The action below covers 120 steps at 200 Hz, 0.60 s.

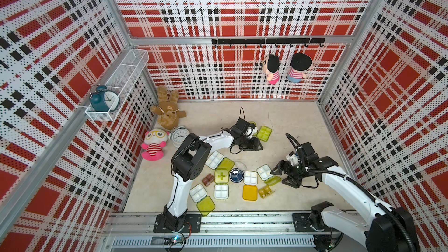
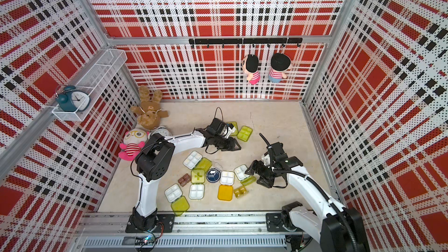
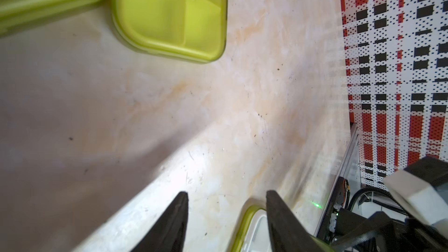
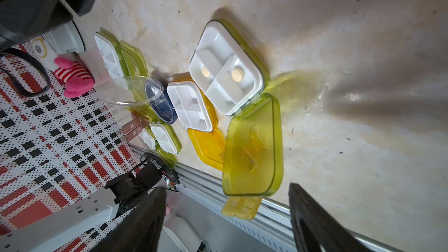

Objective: Close pillboxes
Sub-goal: Close the lid on the pillbox.

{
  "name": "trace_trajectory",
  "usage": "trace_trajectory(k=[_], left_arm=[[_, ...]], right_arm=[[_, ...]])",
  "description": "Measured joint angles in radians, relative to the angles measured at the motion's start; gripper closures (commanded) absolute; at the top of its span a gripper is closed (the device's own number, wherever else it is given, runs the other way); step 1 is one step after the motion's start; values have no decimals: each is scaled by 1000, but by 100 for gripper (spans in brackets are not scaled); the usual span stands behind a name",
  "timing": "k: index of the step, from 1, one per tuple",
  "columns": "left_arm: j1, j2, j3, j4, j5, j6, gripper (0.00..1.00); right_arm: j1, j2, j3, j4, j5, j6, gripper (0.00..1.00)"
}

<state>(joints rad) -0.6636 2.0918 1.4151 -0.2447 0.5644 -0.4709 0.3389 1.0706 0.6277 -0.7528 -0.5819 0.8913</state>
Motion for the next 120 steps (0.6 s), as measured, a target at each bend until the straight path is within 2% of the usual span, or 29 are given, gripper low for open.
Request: trace_trajectory(k=[69, 120], left_arm=[[1, 0, 0, 10, 0, -5, 46], [15, 0, 0, 13, 0, -21, 46]], right_arm=[[21, 144, 54, 102, -2, 19, 17], [25, 331, 233, 171, -1, 2, 17]])
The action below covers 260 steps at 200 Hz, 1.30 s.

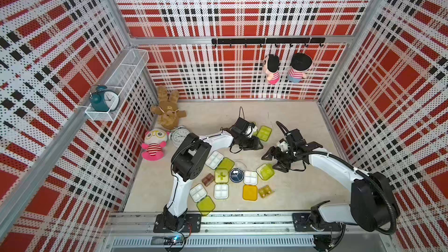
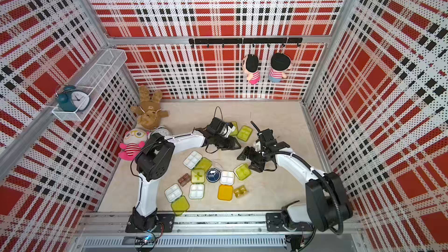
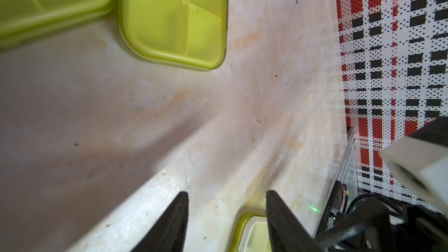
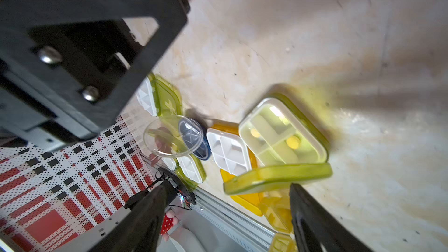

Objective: Close pillboxes
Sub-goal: Close the lid on the pillbox, then move the pillbox to the center of the board.

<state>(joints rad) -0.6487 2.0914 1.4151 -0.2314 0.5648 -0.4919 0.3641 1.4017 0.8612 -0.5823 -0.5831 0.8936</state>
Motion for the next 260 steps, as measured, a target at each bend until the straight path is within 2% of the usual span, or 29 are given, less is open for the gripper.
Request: trace_trajectory(k=[22, 49, 115, 145, 202, 260], left_arm=[[8, 0, 0, 0, 3, -1, 45], [10, 0, 0, -3, 4, 8, 46], [-6, 8, 35, -105, 21, 127, 46], [-4, 19, 37, -135, 22, 151, 46], [48, 23, 37, -143, 2, 117, 46], [105, -1, 33, -138, -23, 80, 46]], right_arm=[[1, 39, 56, 11, 1, -23, 17], [1, 19, 38, 5, 4, -41, 18], [7, -191, -234, 4, -27, 15, 20], [37, -198, -287, 43, -35, 60, 19], [52, 18, -229, 195, -50, 87, 19], [39, 303, 84, 232, -52, 14, 19]])
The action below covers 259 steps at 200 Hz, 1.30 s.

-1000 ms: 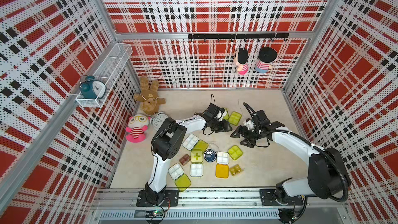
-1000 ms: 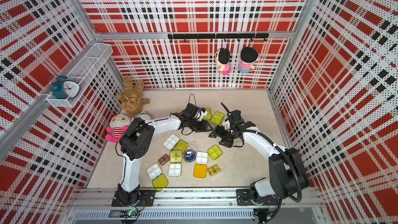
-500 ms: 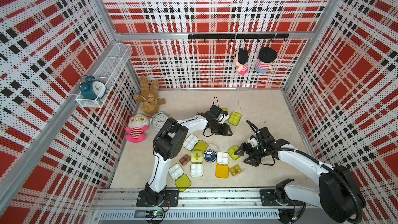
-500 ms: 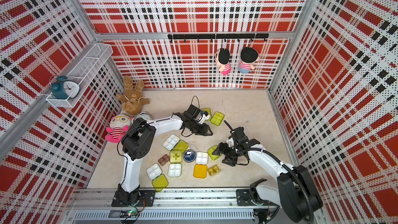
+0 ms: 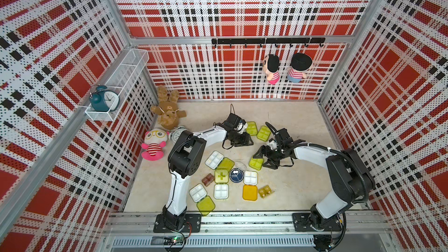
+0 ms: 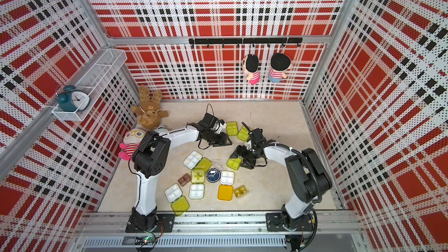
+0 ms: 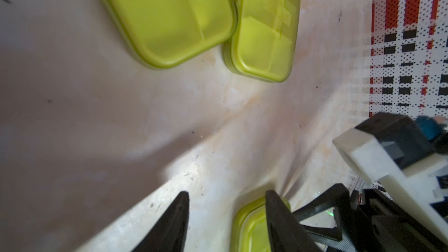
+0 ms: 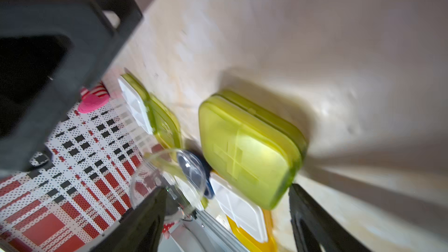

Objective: Close pillboxes
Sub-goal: Move the pillbox to the center of the board, then close the lid on the pillbox.

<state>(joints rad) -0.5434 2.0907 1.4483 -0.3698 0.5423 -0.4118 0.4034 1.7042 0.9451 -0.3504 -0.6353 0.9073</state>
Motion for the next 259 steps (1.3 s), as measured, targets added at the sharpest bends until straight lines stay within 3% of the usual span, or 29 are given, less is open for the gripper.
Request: trace_trajectory(k=[40, 95, 143, 259], left_arm=[[22, -14, -24, 6, 2, -2, 48], [39, -71, -167, 1, 31, 13, 48], [45, -119, -263, 26, 93, 6, 48], [1, -51, -211, 72, 196, -44, 50]], right_arm=[[-37, 58, 133, -5, -2, -60, 21], [-53, -14, -29, 0, -45, -97, 28], [-53, -14, -43, 27, -74, -128, 31], [-58, 31, -79, 118, -85, -121, 38]])
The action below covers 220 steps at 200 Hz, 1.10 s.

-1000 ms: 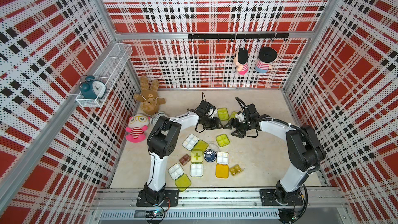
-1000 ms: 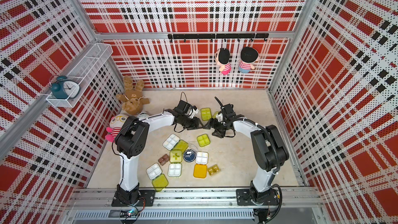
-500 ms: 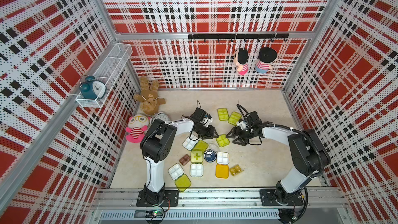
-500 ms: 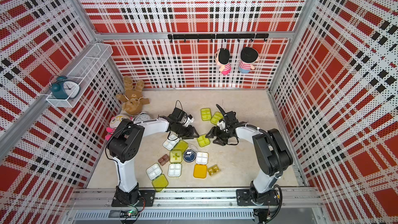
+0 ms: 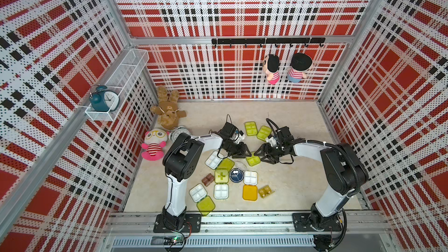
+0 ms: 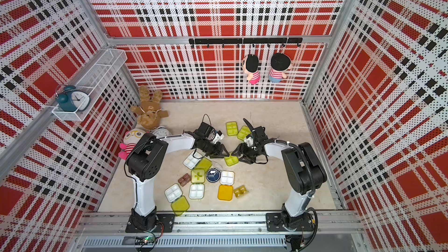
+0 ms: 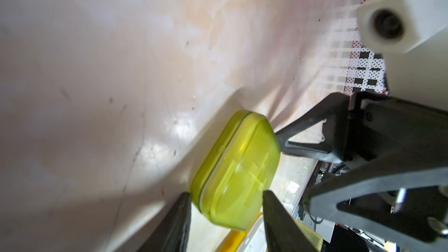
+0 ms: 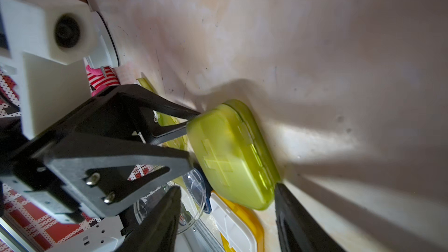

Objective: Close pillboxes
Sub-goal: Close the lid on the pillbox.

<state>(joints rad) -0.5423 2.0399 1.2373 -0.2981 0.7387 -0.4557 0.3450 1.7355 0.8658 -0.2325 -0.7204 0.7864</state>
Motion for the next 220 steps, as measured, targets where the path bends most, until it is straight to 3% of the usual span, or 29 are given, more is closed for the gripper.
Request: trace_trajectory(k=[78, 141, 220], left_arm=[[8, 30, 31, 32, -2, -19, 49], [14, -28, -58, 48, 6, -11, 48], [-36, -21, -64, 93, 13, -42, 50]], right_arm=[[-3, -31, -76, 69, -4, 60, 39], [-8, -12, -31, 12, 10, -1, 37], [-8, 2, -26, 19, 5, -18, 43]])
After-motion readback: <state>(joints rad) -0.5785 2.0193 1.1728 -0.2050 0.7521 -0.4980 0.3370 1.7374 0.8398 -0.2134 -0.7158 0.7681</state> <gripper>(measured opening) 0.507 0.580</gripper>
